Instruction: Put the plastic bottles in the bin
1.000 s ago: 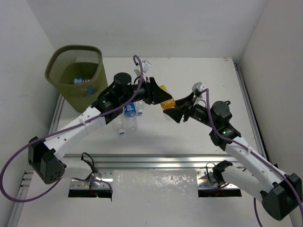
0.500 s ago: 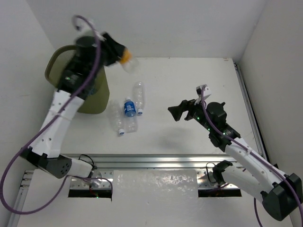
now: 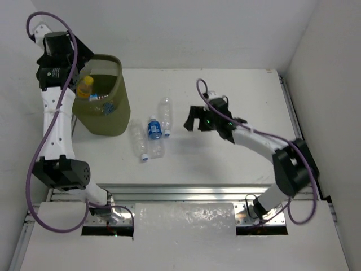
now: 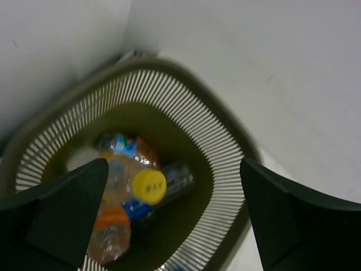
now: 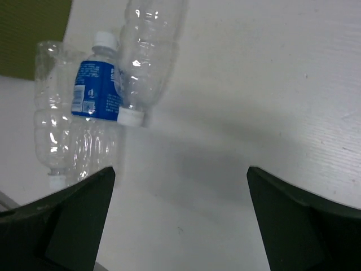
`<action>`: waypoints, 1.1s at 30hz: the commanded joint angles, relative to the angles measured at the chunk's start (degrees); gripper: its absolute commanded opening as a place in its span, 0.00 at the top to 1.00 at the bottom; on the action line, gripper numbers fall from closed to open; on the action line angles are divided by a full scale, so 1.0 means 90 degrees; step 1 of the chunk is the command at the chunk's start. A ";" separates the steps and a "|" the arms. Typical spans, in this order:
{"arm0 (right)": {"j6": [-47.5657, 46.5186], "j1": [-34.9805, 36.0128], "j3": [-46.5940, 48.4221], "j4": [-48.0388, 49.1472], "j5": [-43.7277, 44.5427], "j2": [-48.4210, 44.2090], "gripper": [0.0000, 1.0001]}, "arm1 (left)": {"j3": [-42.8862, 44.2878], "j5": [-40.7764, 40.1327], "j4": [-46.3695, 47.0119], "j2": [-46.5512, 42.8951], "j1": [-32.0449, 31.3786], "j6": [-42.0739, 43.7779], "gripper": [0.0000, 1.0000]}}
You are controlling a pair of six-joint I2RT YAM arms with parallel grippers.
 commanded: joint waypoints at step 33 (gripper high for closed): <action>-0.2052 0.0356 -0.1524 0.3105 -0.2000 -0.1440 0.83 | -0.4483 0.5815 0.3481 -0.2069 -0.3184 -0.0656 0.00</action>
